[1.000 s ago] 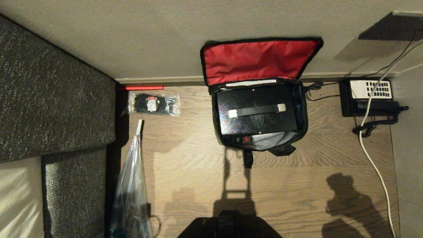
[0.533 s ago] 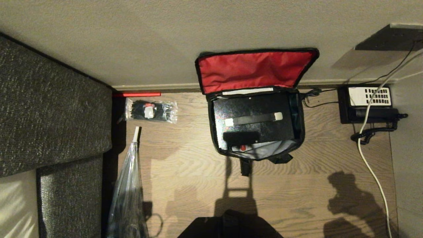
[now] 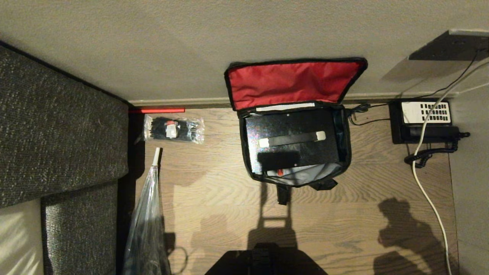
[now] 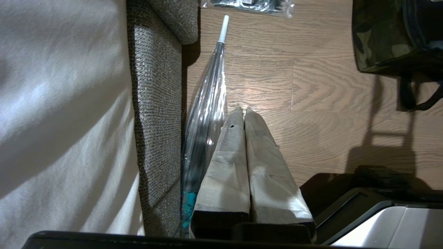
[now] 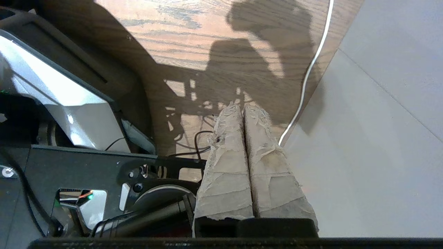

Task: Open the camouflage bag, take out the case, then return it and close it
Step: Grip the handle

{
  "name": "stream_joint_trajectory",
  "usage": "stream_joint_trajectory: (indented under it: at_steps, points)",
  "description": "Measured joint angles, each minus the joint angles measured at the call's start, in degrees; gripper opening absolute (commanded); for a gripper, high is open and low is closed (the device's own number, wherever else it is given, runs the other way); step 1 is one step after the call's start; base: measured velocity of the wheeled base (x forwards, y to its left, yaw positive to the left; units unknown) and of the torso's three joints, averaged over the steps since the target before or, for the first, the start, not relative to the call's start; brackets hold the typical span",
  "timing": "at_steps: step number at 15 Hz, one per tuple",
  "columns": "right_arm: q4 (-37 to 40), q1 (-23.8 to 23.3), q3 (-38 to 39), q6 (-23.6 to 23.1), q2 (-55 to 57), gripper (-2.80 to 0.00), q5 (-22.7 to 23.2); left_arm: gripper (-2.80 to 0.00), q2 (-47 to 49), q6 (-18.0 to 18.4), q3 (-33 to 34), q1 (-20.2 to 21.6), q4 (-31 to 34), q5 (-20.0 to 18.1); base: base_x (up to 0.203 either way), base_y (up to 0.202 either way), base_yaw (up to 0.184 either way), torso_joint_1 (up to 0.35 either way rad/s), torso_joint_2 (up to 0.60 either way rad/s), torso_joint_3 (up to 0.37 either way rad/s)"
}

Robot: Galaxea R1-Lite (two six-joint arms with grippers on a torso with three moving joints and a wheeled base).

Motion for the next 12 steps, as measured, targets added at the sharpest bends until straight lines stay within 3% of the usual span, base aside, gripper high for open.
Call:
stream_joint_trajectory:
  at_steps: [12]
  points:
    - [-3.26,-0.07,0.77,-2.28,0.08,-2.8,0.03,-2.8,0.0,0.18,0.0,-0.1,0.03,0.0,0.0,0.005,-0.001,0.0,0.0,0.0]
